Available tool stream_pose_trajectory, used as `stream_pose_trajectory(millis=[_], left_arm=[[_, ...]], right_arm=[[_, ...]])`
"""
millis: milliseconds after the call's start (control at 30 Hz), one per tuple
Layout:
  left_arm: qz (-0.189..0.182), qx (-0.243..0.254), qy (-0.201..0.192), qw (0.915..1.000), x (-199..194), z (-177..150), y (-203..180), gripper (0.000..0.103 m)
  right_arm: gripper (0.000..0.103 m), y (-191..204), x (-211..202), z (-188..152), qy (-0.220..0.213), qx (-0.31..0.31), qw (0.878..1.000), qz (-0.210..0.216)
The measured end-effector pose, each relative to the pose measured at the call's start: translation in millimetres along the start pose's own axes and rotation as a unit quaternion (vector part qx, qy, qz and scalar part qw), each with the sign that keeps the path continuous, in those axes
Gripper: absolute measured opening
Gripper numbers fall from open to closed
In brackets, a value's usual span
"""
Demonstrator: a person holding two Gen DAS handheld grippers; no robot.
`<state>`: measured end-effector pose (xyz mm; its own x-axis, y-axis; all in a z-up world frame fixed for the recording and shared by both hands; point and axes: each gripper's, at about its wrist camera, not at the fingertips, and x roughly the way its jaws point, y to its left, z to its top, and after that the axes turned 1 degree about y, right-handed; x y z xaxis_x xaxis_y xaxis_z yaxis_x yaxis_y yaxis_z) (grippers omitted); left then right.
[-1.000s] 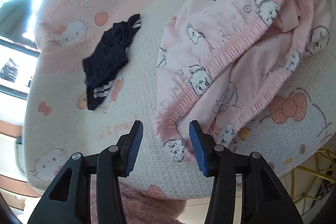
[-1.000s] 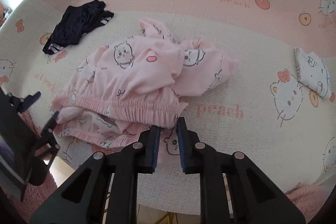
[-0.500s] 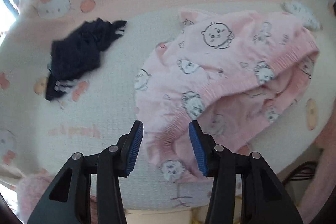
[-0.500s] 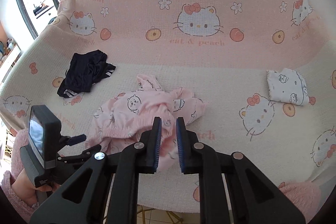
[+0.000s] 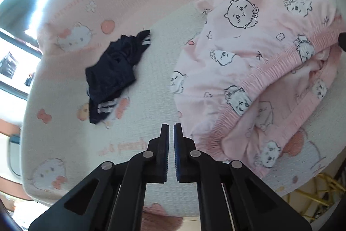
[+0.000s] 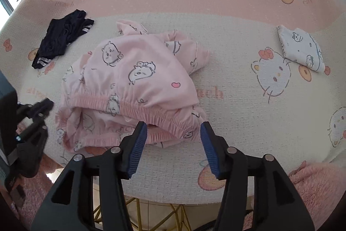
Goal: Fold clothes
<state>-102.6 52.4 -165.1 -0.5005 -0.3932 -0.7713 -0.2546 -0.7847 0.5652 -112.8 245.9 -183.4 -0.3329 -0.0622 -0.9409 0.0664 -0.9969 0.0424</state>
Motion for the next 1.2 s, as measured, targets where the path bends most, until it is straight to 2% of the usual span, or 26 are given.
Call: stream_pose_trajectory(millis=[100, 133, 167, 233, 300, 367, 433, 467, 500, 567, 633, 733, 800, 867, 900, 967, 1033, 1067, 1133, 1167, 1200], left_arm=[[0.037, 0.02, -0.016, 0.999, -6, 5, -3, 0.005], [0.032, 0.017, -0.015, 0.9993, -6, 6, -2, 0.005], [0.013, 0.006, -0.011, 0.9998, -5, 6, 2, 0.006], [-0.036, -0.036, 0.017, 0.9986, 4, 2, 14, 0.006], [-0.078, -0.084, 0.045, 0.9923, 19, -7, 29, 0.007], [-0.143, -0.126, 0.064, 0.9796, 31, -18, 43, 0.009], [-0.205, -0.152, 0.07, 0.9642, 37, -26, 52, 0.017], [-0.221, -0.153, 0.069, 0.9607, 38, -28, 53, 0.026], [-0.225, -0.141, 0.065, 0.9618, 37, -28, 50, 0.034], [-0.242, -0.121, 0.055, 0.9613, 32, -24, 41, 0.038], [-0.242, -0.109, 0.047, 0.963, 28, -18, 32, 0.041], [-0.22, -0.083, 0.044, 0.9709, 35, -6, 12, 0.042], [-0.231, -0.073, 0.054, 0.9688, 48, 3, 0, 0.042], [-0.242, -0.085, 0.049, 0.9652, 54, 12, 1, 0.041], [-0.247, -0.103, 0.041, 0.9626, 54, 17, 6, 0.038], [-0.231, -0.131, 0.028, 0.9636, 54, 24, 18, 0.018], [-0.199, -0.16, 0.029, 0.9665, 55, 26, 34, 0.017], [-0.202, -0.184, 0.026, 0.9617, 54, 25, 46, 0.016], [-0.24, -0.243, 0.016, 0.9399, 49, 18, 74, 0.016], [-0.246, -0.255, 0.011, 0.9351, 46, 16, 82, 0.016], [-0.244, -0.253, 0.006, 0.9361, 43, 16, 86, 0.016]], right_arm=[[0.053, 3, 27, 5, 0.02, -0.015, 1.0, -0.005], [0.043, 5, 34, 7, 0.025, -0.024, 0.999, -0.013], [0.02, 7, 39, 9, 0.031, -0.03, 0.999, -0.012], [0.017, 10, 36, 13, 0.031, -0.036, 0.999, 0.002], [0.016, 11, 28, 17, 0.023, -0.037, 0.999, 0.012], [0.015, 9, 13, 20, 0.001, -0.033, 0.999, 0.014], [0.015, 4, -1, 24, -0.015, -0.024, 0.999, 0.019], [0.015, 1, -6, 26, -0.021, -0.018, 0.999, 0.021], [0.015, -1, -11, 27, -0.025, -0.014, 0.999, 0.025], [0.015, -2, -17, 30, -0.031, -0.011, 0.999, 0.032], [0.015, 2, -21, 32, -0.037, -0.014, 0.999, 0.031], [0.015, 4, -32, 33, -0.052, -0.014, 0.998, 0.043], [0.015, 4, -42, 34, -0.064, -0.009, 0.996, 0.06], [0.015, -1, -52, 39, -0.083, 0.005, 0.993, 0.087], [0.015, -3, -57, 41, -0.091, 0.007, 0.992, 0.091], [0.015, -5, -64, 45, -0.098, 0.005, 0.992, 0.085], [0.015, -6, -65, 45, -0.093, -0.004, 0.993, 0.065], [0.015, -5, -61, 44, -0.085, -0.012, 0.995, 0.054], [0.016, -3, -51, 39, -0.065, -0.033, 0.997, 0.03], [0.02, -2, -44, 35, -0.047, -0.041, 0.998, 0.029], [0.023, -2, -36, 30, -0.026, -0.049, 0.998, 0.032]])
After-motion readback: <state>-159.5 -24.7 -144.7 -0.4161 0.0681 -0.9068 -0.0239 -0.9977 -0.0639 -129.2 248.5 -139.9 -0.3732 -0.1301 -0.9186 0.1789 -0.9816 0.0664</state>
